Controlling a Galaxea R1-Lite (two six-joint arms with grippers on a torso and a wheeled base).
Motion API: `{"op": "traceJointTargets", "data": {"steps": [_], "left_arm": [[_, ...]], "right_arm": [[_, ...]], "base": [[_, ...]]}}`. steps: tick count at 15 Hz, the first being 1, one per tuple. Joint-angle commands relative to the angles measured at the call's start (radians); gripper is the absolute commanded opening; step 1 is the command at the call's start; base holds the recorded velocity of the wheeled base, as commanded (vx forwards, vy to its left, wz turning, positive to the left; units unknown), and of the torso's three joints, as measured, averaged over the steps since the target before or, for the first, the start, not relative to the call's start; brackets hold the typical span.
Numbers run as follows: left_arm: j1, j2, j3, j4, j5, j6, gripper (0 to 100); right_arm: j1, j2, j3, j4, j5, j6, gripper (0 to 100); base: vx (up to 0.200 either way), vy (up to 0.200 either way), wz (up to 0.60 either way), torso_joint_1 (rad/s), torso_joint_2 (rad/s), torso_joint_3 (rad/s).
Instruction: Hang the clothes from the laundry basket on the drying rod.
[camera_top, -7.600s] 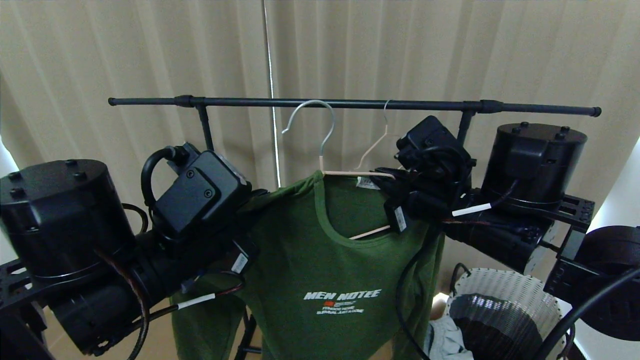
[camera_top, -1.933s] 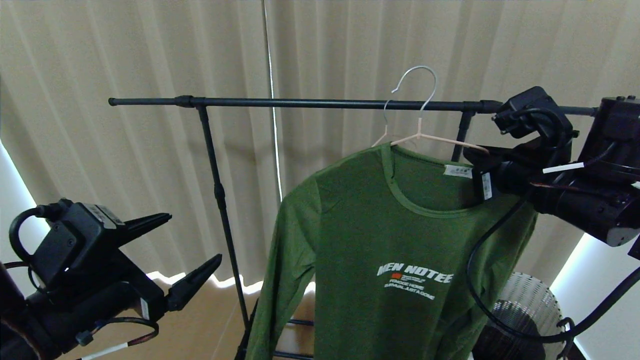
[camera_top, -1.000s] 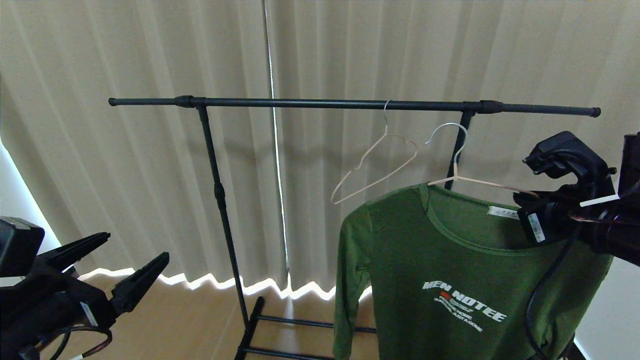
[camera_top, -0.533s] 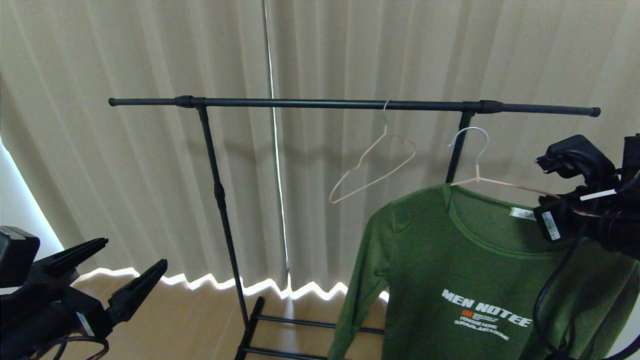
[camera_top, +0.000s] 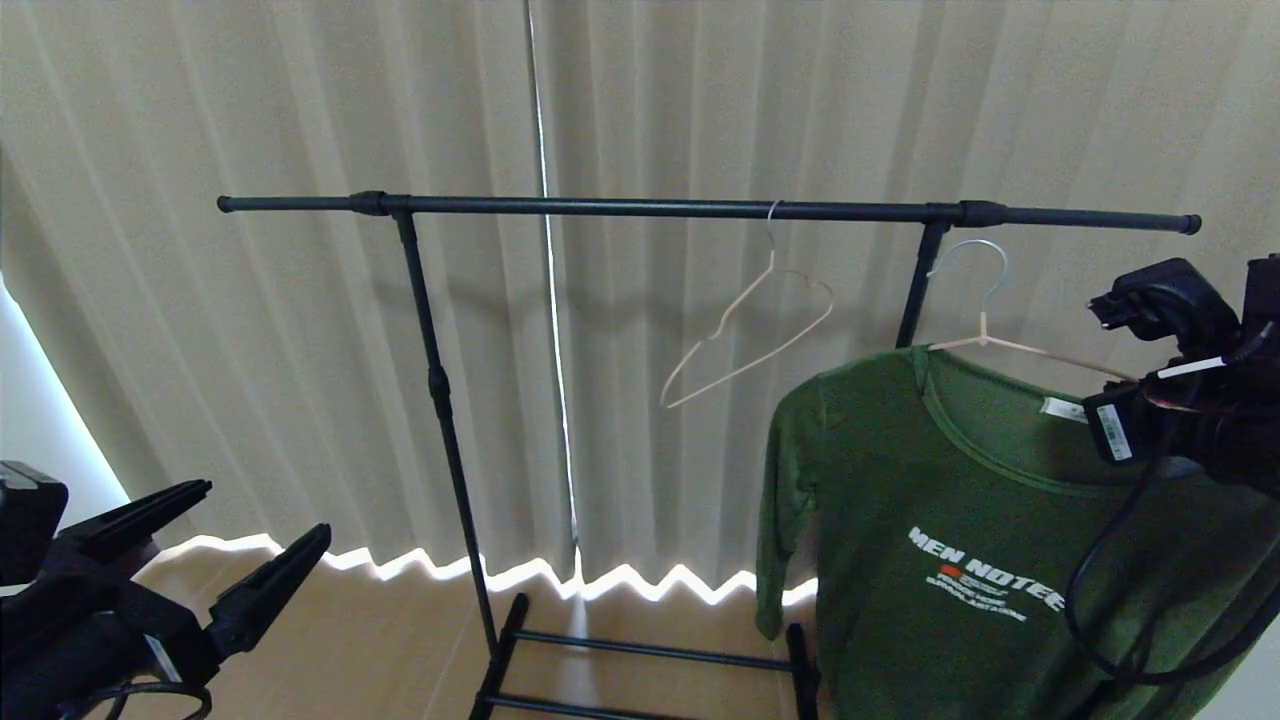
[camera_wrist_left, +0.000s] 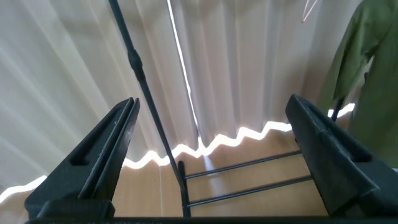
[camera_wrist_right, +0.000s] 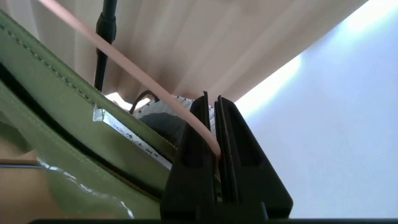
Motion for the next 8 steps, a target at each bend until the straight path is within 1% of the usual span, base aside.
{"op": "traceJointTargets", "data": {"steps": [1,3,8], "left_arm": [[0.0,0.0,-0.002,0.0,0.0,0.0,100],[0.002,0.0,-0.002,0.0,0.0,0.0,100],[0.002,-0.002,-0.002,0.0,0.0,0.0,100]], "right_arm": [[0.003,0.002,0.0,-0.001,0.0,0.0,0],[0.008,0.004,0.004,-0.001,0.0,0.0,0],[0.019,0.004,0.004,-0.002,0.0,0.0,0]], "base": [[0.0,0.0,0.0,0.0,0.0,0.0],[0.0,0.0,0.0,0.0,0.0,0.0],[0.0,0.2,0.0,0.0,0.0,0.003]]}}
